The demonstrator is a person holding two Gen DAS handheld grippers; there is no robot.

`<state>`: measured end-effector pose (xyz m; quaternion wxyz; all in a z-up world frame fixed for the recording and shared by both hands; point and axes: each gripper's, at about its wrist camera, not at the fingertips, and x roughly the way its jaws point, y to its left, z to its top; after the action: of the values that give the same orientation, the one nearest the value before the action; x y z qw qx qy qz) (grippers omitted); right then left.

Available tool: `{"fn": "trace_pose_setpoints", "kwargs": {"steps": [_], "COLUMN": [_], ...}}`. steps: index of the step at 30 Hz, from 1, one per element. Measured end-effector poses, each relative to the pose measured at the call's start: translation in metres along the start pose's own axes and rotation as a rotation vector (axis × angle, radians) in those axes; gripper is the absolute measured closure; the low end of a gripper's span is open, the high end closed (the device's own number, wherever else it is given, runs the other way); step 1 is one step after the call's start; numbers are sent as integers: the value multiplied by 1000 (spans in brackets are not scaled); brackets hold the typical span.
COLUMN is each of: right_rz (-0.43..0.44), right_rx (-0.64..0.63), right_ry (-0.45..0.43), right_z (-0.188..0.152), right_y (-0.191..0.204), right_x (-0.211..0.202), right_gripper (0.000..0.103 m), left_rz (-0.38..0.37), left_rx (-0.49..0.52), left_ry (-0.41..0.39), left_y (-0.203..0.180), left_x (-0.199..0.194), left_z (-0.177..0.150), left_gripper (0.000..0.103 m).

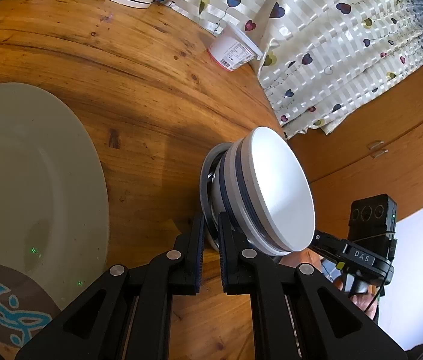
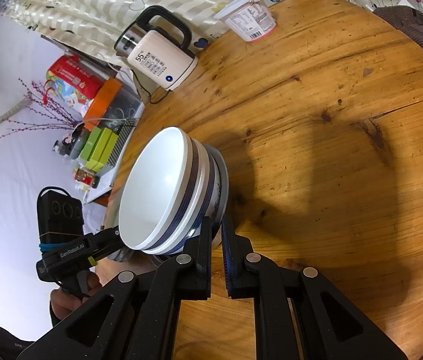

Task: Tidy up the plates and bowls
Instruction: 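Carry the bowl stack with both grippers over the beige plate stack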

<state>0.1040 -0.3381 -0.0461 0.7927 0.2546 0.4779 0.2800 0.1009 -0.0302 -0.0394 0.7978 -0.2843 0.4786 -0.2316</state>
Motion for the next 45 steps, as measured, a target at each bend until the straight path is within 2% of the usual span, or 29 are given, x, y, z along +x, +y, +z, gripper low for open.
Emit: {"fn": "trace_pose_setpoints", "kwargs": {"steps": [23,45], "right_rz": [7,70], "right_rx": [-22,-117], "right_ry": [-3,29], "right_z": [6,18], "right_y": [12,63], "right_x": [0,25], "right_gripper": [94,94], "left_rz": [10,70], "left_rx": [14,-10], "left_ry": [-25,-127], "left_y": [0,14], "left_x": [-13,-75], "left_z": [5,4], "left_gripper": [96,95]}}
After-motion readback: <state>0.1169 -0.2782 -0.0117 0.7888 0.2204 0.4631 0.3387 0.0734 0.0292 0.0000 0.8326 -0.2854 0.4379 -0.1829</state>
